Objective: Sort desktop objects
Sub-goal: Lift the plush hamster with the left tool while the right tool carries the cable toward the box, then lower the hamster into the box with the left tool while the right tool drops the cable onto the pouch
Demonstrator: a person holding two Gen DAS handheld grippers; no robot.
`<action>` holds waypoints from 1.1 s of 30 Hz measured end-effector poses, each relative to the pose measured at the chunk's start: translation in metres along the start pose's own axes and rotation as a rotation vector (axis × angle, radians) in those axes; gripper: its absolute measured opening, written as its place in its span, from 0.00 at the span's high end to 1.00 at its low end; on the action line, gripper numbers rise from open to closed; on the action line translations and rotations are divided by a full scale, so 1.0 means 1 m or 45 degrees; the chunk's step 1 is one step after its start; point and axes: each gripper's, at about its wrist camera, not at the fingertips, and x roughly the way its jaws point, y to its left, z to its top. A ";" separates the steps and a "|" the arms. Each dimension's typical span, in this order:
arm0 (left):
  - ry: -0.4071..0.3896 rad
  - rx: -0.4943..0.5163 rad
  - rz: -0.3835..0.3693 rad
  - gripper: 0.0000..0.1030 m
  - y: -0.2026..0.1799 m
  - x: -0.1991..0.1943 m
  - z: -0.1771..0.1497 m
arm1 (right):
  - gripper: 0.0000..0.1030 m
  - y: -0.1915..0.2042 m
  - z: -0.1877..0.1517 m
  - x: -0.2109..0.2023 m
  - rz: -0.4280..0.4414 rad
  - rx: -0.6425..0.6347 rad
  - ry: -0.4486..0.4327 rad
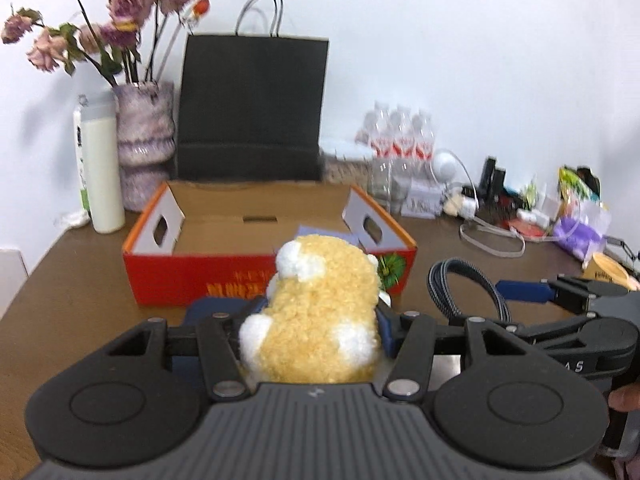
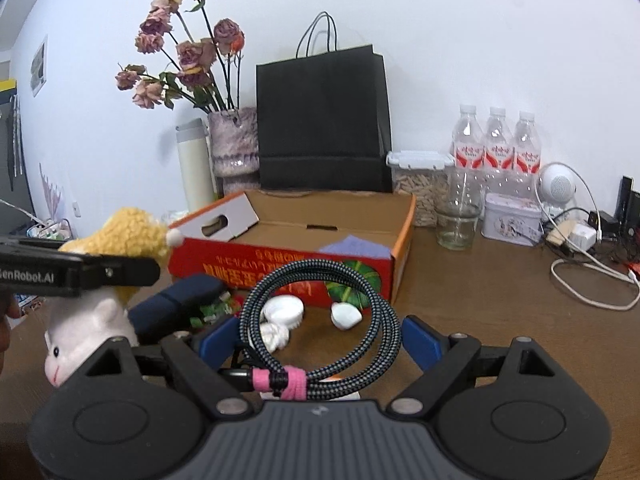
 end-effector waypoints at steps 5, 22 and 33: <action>-0.064 -0.035 0.009 0.47 0.011 -0.001 0.013 | 0.15 0.008 0.017 0.004 -0.016 -0.026 -0.033; -0.222 -0.233 0.074 0.47 0.060 0.040 0.064 | 0.15 0.022 0.082 0.073 -0.037 -0.023 -0.121; -0.200 -0.331 0.143 0.47 0.086 0.105 0.094 | 0.15 0.002 0.107 0.145 -0.057 0.038 -0.087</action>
